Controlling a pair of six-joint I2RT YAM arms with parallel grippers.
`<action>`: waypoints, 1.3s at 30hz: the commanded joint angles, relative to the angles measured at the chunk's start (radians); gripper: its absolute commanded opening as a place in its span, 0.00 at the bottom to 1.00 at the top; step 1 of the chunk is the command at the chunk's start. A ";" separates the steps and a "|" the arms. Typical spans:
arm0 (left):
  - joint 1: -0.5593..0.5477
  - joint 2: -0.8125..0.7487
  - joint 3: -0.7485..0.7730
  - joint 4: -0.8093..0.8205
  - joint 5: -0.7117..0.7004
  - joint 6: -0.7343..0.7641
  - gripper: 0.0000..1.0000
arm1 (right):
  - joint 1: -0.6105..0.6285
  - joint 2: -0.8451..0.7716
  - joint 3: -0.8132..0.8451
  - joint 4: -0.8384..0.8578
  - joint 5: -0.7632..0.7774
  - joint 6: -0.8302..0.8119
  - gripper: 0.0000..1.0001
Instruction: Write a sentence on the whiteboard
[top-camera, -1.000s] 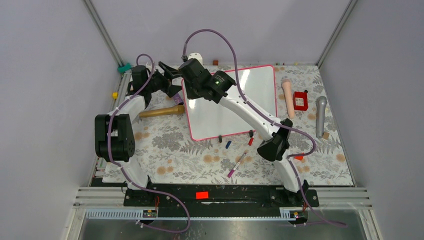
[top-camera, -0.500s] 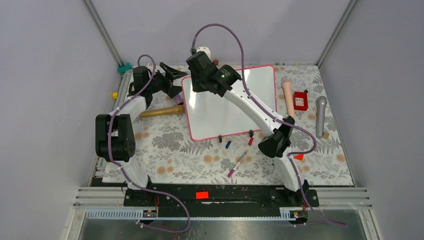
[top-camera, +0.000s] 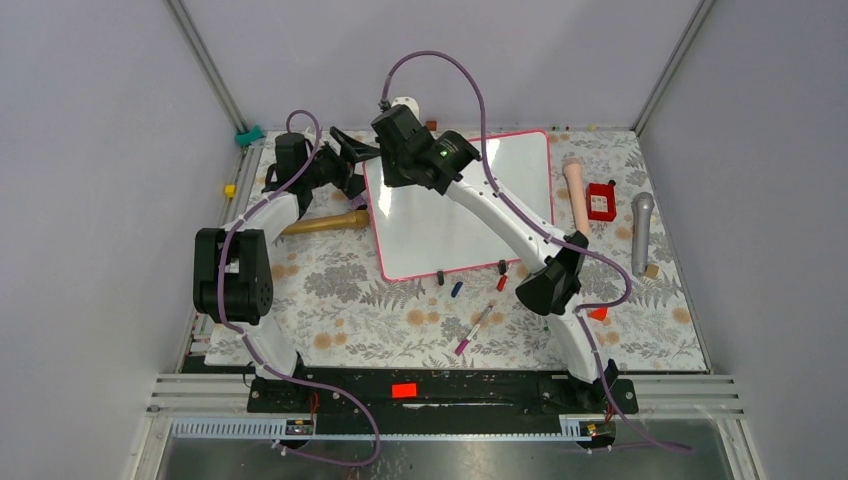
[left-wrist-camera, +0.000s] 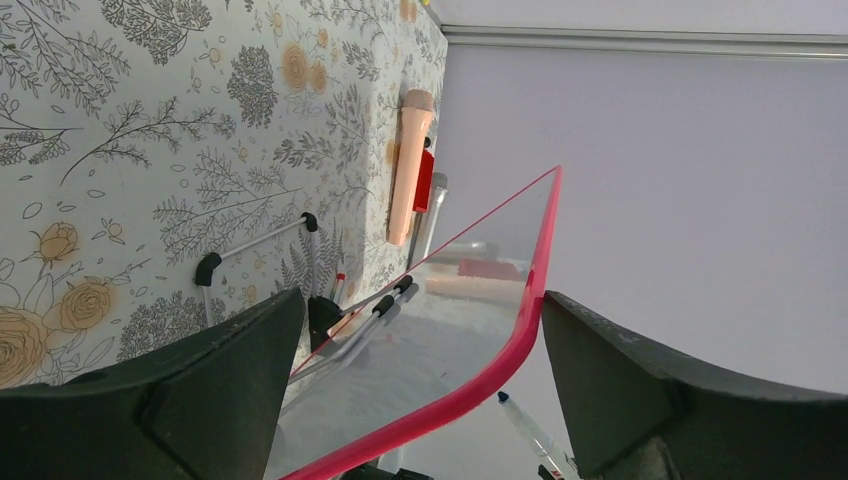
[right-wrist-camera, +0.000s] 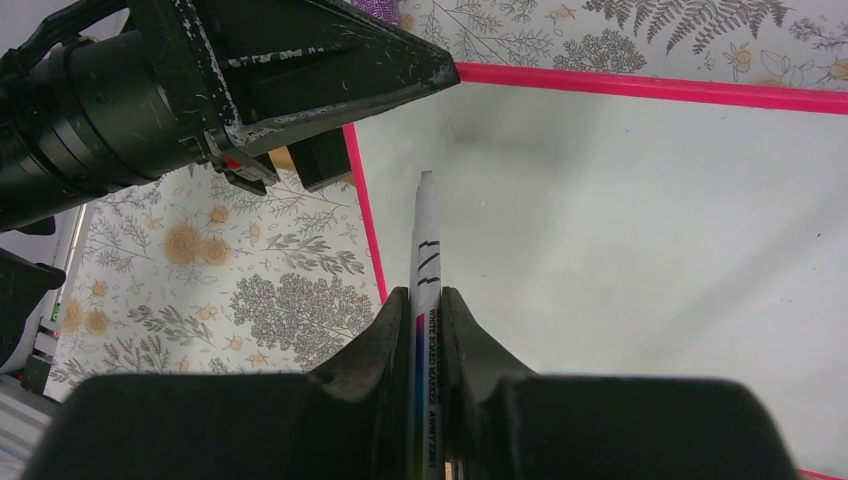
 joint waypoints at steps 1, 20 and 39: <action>0.002 -0.048 0.007 0.009 -0.010 0.022 0.90 | -0.006 0.018 0.003 0.034 -0.010 0.015 0.00; -0.005 -0.050 0.009 0.032 -0.002 -0.001 0.90 | -0.011 0.031 -0.022 0.032 -0.005 0.014 0.00; -0.021 -0.068 -0.017 0.083 0.004 -0.049 0.85 | -0.018 0.043 -0.033 0.032 0.016 0.021 0.00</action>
